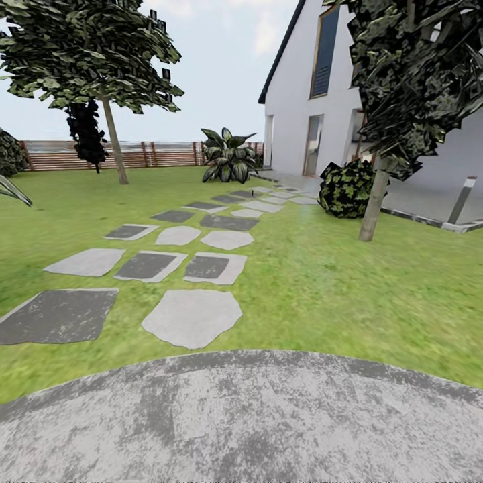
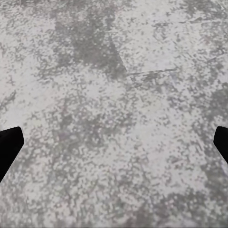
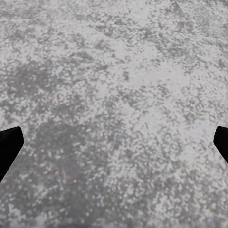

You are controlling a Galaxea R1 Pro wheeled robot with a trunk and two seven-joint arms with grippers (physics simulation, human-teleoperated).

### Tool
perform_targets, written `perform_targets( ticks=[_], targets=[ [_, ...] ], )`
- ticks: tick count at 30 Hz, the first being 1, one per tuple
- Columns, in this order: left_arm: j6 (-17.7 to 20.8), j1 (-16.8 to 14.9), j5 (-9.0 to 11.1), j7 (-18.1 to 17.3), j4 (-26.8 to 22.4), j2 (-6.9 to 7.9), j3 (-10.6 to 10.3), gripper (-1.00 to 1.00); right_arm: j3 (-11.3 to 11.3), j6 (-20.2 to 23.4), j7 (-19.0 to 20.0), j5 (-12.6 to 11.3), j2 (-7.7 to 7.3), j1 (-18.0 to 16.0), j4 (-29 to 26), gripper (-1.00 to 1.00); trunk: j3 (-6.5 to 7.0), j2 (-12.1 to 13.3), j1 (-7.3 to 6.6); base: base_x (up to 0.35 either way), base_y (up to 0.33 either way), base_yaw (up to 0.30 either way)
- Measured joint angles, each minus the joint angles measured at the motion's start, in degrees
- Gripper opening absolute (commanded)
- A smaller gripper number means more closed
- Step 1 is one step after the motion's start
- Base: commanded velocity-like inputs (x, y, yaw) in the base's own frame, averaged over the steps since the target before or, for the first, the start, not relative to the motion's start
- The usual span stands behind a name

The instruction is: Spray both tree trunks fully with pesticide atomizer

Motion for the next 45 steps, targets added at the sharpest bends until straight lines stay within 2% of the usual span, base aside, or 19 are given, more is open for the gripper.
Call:
perform_targets(
  ticks=[8, 16, 19, 33, 45],
  targets=[
    [0.0, 0.0, 0.0, 0.0, 0.0, 0.0, 0.0, 1.0, 0.0, 0.0, -0.02, 0.0, 0.0, 0.0, 0.0, 1.0, -2.17, -3.21, 1.76, 0.0, 0.0, 0.0],
    [-0.02, 0.0, -0.04, 0.0, 0.0, 0.07, 0.0, 1.0, -0.03, 0.0, -0.03, 0.01, 0.0, 0.0, 0.14, 1.0, -2.91, -3.22, 1.76, 0.0, 0.0, 0.0],
    [-0.03, 0.0, -0.07, 0.0, 0.0, 0.09, 0.0, 1.0, -0.17, 0.0, -0.05, 0.0, 0.0, 0.0, 1.76, 1.0, -3.19, -3.22, 1.76, 0.08, 0.0, 0.0],
    [-0.03, 0.0, -0.03, 0.07, 0.89, 0.39, 0.17, 1.0, -0.18, -0.09, -0.06, 0.0, 0.0, 0.0, 1.93, 1.0, -4.43, -3.23, 1.76, 0.332, 0.0, 0.0],
    [-0.03, 0.0, 0.0, 0.09, 1.22, 0.61, 0.26, 1.0, 0.19, -0.09, 0.0, 0.06, 0.0, 0.0, 1.93, 1.0, -4.53, -3.23, 1.76, 0.339, 0.0, 0.0]
  ],
)
